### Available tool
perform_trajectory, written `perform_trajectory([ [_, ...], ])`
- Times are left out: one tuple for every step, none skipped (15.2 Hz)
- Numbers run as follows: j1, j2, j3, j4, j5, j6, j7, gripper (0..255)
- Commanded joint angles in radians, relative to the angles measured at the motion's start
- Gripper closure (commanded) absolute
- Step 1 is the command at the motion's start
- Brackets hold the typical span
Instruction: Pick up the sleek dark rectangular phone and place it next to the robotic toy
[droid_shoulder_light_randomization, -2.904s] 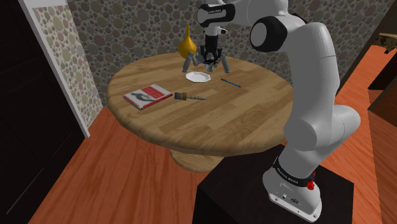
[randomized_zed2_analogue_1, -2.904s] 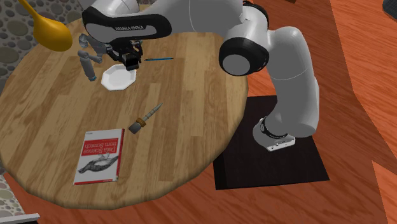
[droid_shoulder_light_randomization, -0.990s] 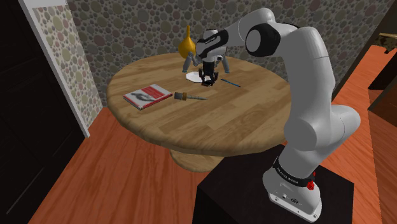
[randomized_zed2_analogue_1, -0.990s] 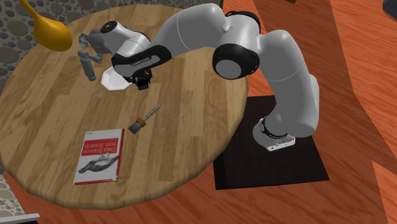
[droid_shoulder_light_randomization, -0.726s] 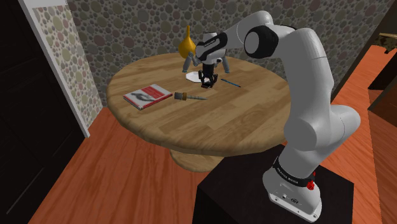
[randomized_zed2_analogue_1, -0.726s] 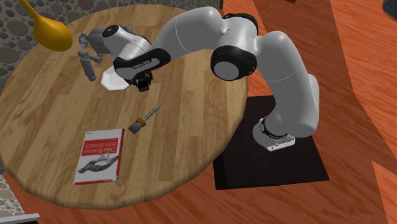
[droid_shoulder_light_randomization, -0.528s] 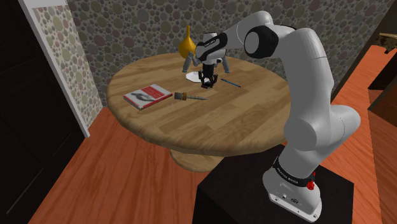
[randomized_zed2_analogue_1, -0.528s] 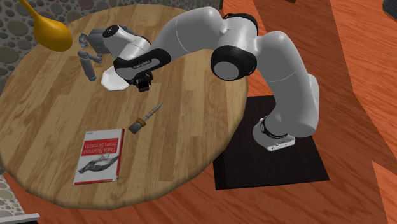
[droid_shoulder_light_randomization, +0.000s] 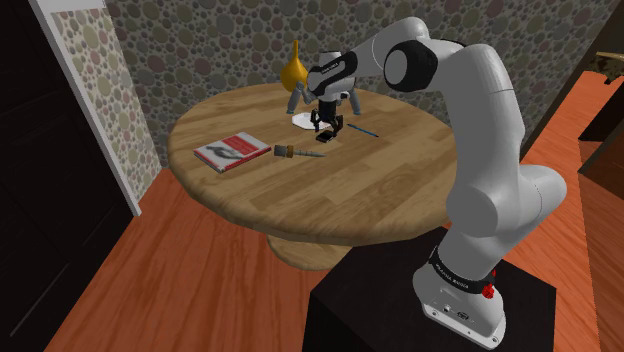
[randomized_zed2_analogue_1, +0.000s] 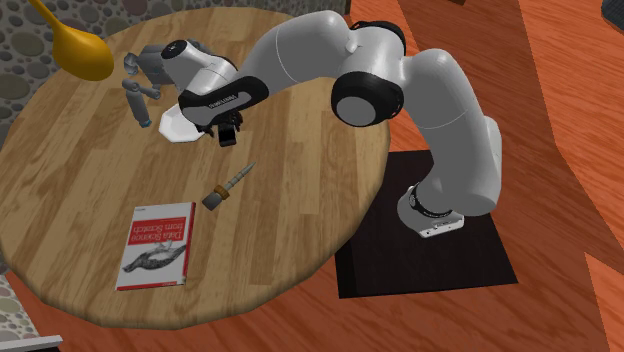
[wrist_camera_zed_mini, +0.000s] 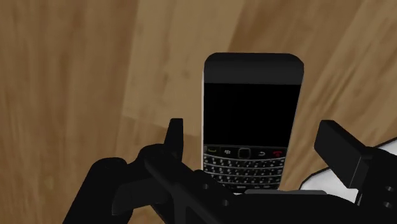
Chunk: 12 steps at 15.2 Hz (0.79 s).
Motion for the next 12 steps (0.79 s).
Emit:
perform_trajectory([
  [0.0, 0.0, 0.0, 0.0, 0.0, 0.0, 0.0, 0],
  [0.001, -0.015, 0.0, 0.01, 0.0, -0.024, 0.0, 0],
  [0.002, -0.028, 0.001, 0.021, 0.001, -0.05, -0.001, 0],
  [0.003, -0.041, 0.001, 0.035, 0.001, -0.075, -0.001, 0],
  [0.003, -0.05, 0.001, 0.047, 0.002, -0.096, -0.001, 0],
  [0.003, -0.05, 0.001, 0.047, 0.002, -0.096, -0.001, 0],
  [0.003, -0.05, 0.001, 0.047, 0.002, -0.096, -0.001, 0],
  [0.003, -0.05, 0.001, 0.047, 0.002, -0.096, -0.001, 0],
  [0.003, -0.05, 0.001, 0.047, 0.002, -0.096, -0.001, 0],
  [0.003, -0.05, 0.001, 0.047, 0.002, -0.096, -0.001, 0],
  [0.003, -0.05, 0.001, 0.047, 0.002, -0.096, -0.001, 0],
  [0.003, -0.05, 0.001, 0.047, 0.002, -0.096, -0.001, 0],
])
